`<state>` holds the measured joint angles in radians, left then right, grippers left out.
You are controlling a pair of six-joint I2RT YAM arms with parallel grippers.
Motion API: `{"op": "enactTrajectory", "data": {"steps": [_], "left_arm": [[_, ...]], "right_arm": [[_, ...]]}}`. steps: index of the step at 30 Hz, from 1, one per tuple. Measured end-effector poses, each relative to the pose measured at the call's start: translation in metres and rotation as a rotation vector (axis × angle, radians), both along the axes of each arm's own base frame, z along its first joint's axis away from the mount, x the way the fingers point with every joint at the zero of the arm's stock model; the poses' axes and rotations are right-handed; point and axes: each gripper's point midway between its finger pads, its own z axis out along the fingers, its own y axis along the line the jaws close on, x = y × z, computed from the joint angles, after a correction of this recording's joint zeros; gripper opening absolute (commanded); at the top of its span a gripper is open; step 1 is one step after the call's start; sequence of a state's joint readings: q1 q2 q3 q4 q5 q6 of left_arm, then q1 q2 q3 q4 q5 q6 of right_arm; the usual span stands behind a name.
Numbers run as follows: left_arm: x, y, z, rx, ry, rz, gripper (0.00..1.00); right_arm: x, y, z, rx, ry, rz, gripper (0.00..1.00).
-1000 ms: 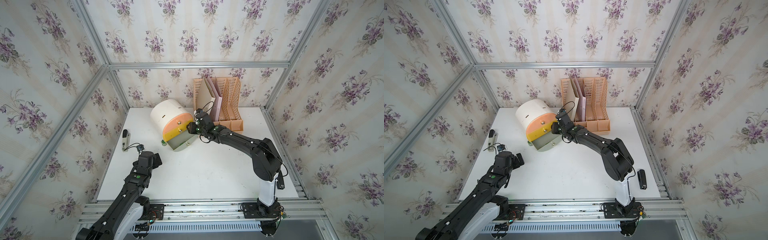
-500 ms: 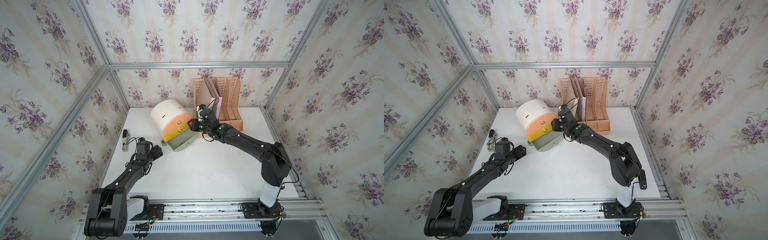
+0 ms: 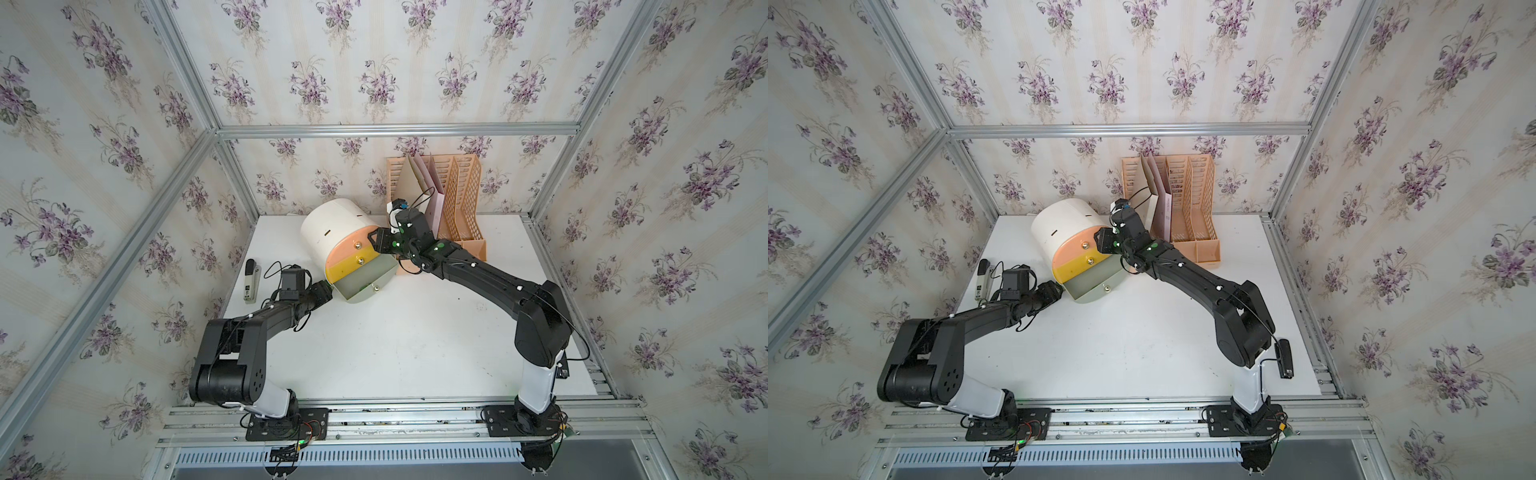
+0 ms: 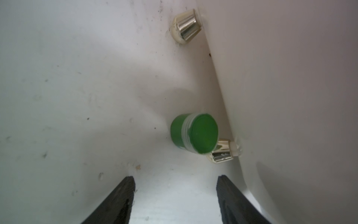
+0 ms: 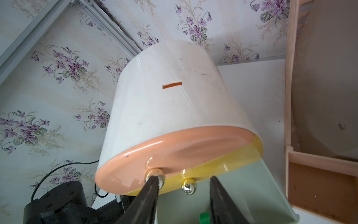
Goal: Put the paint cans in the drawer according to color
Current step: Pick up the paint can at the center of the board.
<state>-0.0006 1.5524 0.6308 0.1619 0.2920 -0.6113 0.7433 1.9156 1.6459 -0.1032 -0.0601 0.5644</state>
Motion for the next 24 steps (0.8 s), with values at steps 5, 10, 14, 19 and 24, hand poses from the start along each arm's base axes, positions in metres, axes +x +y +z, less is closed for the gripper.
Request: {"op": "enactTrajectory", "data": {"steps": [5, 10, 14, 19, 24], "left_arm": [[0.013, 0.000, -0.002, -0.003, 0.000, -0.001, 0.76], [0.025, 0.001, -0.003, 0.001, 0.004, 0.002, 0.77], [0.034, 0.003, -0.003, 0.012, 0.011, 0.012, 0.77], [0.043, 0.006, -0.001, 0.028, 0.011, 0.022, 0.77], [0.045, 0.008, -0.005, 0.036, 0.043, 0.027, 0.76]], "right_arm": [[0.006, 0.004, -0.001, -0.005, -0.003, 0.004, 0.46], [0.011, 0.005, -0.002, -0.010, -0.003, 0.005, 0.46], [0.015, 0.005, -0.003, -0.013, 0.000, 0.001, 0.46], [0.019, 0.005, -0.004, -0.015, 0.001, -0.004, 0.47], [0.019, 0.005, -0.005, -0.015, 0.002, -0.004, 0.46]]}}
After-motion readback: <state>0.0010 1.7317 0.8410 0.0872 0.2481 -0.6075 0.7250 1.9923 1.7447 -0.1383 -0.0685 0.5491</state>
